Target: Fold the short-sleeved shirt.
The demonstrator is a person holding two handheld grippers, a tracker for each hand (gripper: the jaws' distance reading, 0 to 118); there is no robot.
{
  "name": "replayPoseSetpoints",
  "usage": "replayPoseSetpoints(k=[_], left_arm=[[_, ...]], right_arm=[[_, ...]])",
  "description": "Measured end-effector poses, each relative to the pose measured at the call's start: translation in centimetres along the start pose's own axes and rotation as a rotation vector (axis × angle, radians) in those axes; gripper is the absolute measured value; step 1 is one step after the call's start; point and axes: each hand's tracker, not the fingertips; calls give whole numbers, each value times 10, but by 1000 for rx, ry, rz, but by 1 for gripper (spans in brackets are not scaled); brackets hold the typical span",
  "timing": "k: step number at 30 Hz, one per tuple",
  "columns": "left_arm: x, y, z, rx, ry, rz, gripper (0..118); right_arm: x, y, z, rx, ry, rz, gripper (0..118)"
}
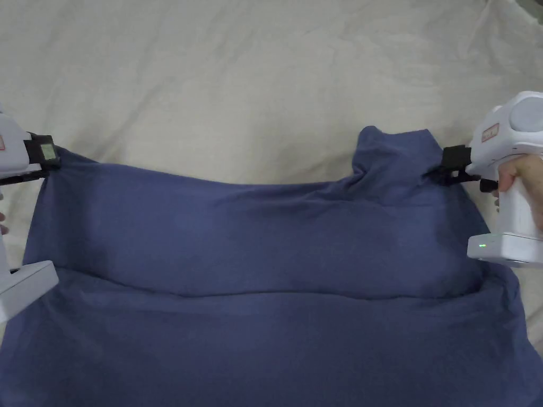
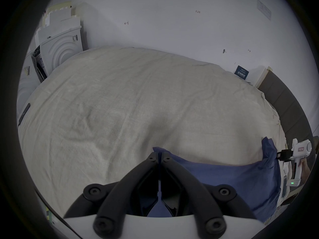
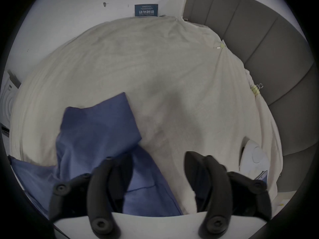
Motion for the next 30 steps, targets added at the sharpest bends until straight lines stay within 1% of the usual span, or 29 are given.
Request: replayPoseSetpoints(k=[1,3,5,6,7,12,18,21,25,30], left_arm=[[1,0,-2,-4,0,-2,0],[3,-1,-6,-11,8,-9,0],[4,-2,-7,-14,14,-7,0],[4,-2,-9,-18,18,-2,0],[4,-2,-10,-21,20,3,0],[4,-2,1,-16,18,37,0],[-5,-3,32,14,21,51,0],[-15,-8,54,39,14,69,0],[-27,-18,88,80,-5,93,0],[-42,-41,121,98,-31,101,0]], right_arm=[[0,0,-5,-10,2,-4,57],[0,-3,-10,-13,32,1,47],[-3,-4,-9,-2,50,1,29],[-5,-4,-7,6,39,9,20],[-3,-3,-6,9,19,20,2],[13,-3,25,51,76,9,2],[37,-19,96,178,165,-1,1],[47,-32,133,232,165,29,1],[67,-57,176,295,196,0,1],[88,-108,202,328,208,-16,1]])
